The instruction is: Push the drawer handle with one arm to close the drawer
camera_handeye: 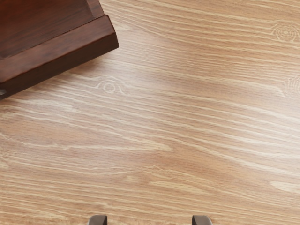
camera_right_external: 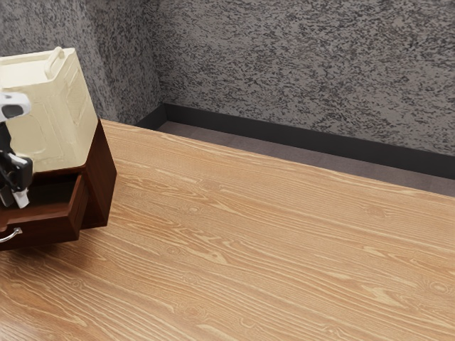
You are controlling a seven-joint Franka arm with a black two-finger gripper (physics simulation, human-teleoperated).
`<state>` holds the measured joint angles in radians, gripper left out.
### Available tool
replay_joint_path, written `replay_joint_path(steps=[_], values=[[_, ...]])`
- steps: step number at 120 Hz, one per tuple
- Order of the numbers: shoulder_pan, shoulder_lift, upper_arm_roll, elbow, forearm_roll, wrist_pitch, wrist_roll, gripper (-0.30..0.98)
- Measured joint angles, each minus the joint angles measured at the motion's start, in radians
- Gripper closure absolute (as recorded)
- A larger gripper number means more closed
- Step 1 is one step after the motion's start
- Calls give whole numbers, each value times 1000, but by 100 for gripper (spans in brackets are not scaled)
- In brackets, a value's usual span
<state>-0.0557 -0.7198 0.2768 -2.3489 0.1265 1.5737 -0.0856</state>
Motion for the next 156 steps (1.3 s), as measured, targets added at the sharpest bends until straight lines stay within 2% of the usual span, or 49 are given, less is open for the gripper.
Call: replay_joint_path(steps=[17,28,39,55,64,79,88,95,102,137,156], values=[[58,-48,-6,-142,73,40,-169,69],[70,-52,98,-208,98,95,-268,73],[89,-74,131,-297,138,170,-361,75],[127,-97,138,-376,274,300,-480,77],[131,-91,152,-384,326,354,-539,78],[106,-58,266,-386,389,429,-619,78],[84,-41,297,-385,409,458,-657,78],[23,-16,369,-384,424,484,-682,78],[-5,-2,400,-381,441,506,-706,78],[-31,63,424,-329,474,559,-771,79],[-90,105,470,-283,476,571,-783,79]])
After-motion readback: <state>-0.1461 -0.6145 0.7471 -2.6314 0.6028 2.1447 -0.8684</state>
